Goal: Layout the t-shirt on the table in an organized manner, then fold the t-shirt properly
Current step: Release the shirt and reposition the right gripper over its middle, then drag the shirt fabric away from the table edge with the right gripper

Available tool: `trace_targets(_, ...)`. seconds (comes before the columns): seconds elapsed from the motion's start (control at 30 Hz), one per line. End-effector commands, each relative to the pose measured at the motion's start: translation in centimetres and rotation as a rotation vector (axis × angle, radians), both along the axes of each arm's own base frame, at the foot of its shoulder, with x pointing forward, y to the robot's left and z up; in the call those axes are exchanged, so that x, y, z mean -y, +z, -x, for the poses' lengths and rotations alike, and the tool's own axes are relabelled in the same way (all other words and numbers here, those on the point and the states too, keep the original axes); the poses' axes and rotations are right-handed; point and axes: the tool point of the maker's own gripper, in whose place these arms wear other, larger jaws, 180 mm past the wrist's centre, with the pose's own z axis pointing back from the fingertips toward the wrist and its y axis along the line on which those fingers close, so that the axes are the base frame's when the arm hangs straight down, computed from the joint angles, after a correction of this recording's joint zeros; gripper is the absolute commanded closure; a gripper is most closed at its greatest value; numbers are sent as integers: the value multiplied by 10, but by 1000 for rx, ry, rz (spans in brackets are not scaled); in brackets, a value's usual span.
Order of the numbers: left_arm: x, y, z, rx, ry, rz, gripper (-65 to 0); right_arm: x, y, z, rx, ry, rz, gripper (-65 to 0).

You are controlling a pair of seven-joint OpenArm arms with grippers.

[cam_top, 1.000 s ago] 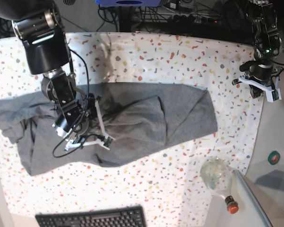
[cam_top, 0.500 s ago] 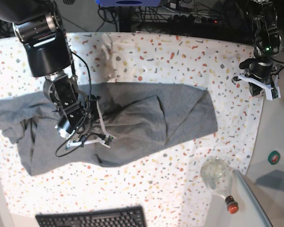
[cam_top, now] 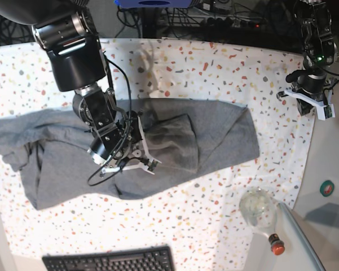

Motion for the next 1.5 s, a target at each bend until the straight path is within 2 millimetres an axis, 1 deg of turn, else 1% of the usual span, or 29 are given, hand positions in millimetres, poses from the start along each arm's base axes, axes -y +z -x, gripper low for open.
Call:
trace_targets(0.0,-7,14,-8,42,-4,-31,0,-10,17,-17,52,3,-24,-224)
trace_targets(0.07,-7,14,-8,42,-4,-31,0,-11,15,-15,47,3,-29,-273)
trace_targets(0.13,-7,14,-8,42,-4,-31,0,-11,15,-15,47,3,-29,-266)
trace_targets(0.33,-7,14,-8,44,-4,-31,0,-11,16,-16,48,2,-30,-119)
trace_targets(0.37,-7,14,-9,45,-4,-31,0,-11,16,-16,47,4,-30,-87)
trace_targets(0.43,-7,15,-10,47,-4,-31,0,-11,17,-17,49,5,-31,0)
trace_targets(0.5,-7,15,-10,48,-4,-31,0,-11,17,-15,48,4,-29,0)
trace_targets(0.53,-7,15,-10,48,-4,-31,0,-12,22,-18,66,3,-34,0)
trace_targets(0.57,-7,15,-10,48,-4,-31,0,-13,24,-15,75,2,-41,0)
trace_targets(0.67,-9,15,-9,46,-4,-35,0,-17,47,-5,143,11,-36,0)
trace_targets(0.73,-13,18,-9,43,-9,-48,0,-27,61,10,179,70,-4,0)
trace_targets(0.77,-14,18,-9,43,-10,-50,0,-27,66,17,194,90,17,0)
trace_targets(0.83,-14,19,-10,45,-11,-52,0,-33,76,39,209,137,43,0)
trace_targets(0.97,-14,22,-13,56,-12,-53,0,-55,91,83,224,197,6,0)
trace_targets(1.03,-16,25,-14,63,-6,-56,0,-65,93,105,213,227,-24,0)
trace_targets(1.1,-18,29,-18,75,0,-59,0,-73,89,128,195,291,-27,0)
trace_targets(1.17,-19,33,-24,89,4,-58,0,-86,83,152,166,360,-38,0)
trace_targets(1.23,-19,33,-24,90,4,-58,0,-98,79,174,137,417,-54,0)
trace_targets(1.3,-16,35,-27,96,-8,-58,0,-107,79,186,127,455,-67,0)
trace_targets(1.37,-11,40,-32,116,-14,-54,0,-112,80,191,125,475,-74,0)
trace_targets(1.4,-4,42,-37,125,-29,-48,0,-113,80,191,127,478,-72,0)
trace_targets(1.47,18,35,-44,117,-81,-25,0,-108,79,190,122,467,-51,0)
